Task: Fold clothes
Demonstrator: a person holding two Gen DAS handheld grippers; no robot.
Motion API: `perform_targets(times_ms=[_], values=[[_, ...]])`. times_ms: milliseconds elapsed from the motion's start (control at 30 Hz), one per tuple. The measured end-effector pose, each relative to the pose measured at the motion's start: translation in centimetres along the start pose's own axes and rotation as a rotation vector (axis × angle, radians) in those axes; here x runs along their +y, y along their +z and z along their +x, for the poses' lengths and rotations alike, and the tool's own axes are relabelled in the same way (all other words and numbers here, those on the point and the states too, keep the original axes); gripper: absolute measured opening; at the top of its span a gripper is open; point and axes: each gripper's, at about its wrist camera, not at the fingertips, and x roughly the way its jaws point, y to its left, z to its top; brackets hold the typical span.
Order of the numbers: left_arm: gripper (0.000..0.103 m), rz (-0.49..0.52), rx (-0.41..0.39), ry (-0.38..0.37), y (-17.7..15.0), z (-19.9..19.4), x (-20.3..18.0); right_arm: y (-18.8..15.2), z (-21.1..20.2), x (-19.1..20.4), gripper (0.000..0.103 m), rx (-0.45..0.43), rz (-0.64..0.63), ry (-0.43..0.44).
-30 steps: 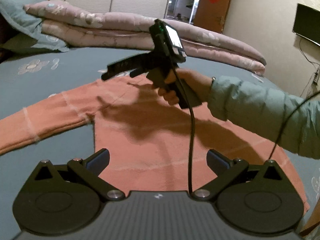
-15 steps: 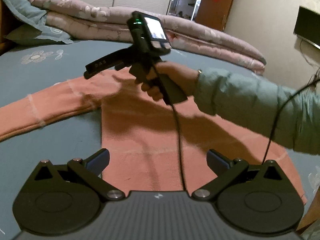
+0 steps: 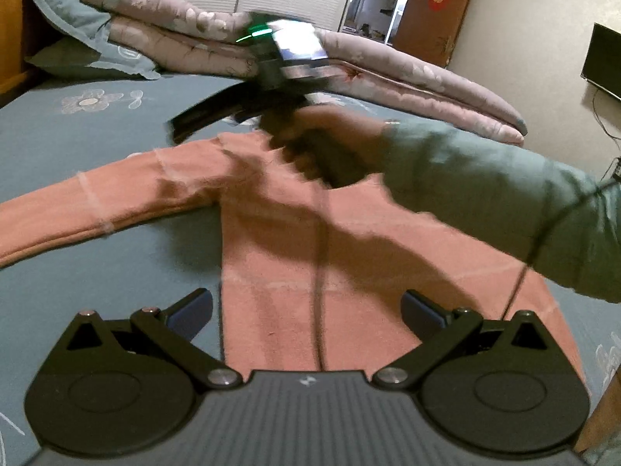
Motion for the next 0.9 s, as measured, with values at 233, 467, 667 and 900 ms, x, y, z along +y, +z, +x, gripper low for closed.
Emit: perform_targets(times_ms=[233,467,667,900], values=[[0.102,0.028,0.049,-0.017,1.0,1.3,-0.7,-6.1,-10.9,-9.8,0.103,-0.105,0.128,-0.264],[0.102,0.079,0.06,-0.041,2.4,2.9,-3.5,-14.9,-13.5,-21.5,0.103,-0.042,0.431,-0.434],[0.102,0.11,0.072,-0.049,3.0,3.5,-5.7,-16.1,-12.2,-24.3,0.103,-0.069,0.476,-0.411],[0.102,0.075,0.129,-0.08,5.1,5.1,-5.5,-14.7,-15.2,-24.2,0.103,-0.021,0.542,-0.388]])
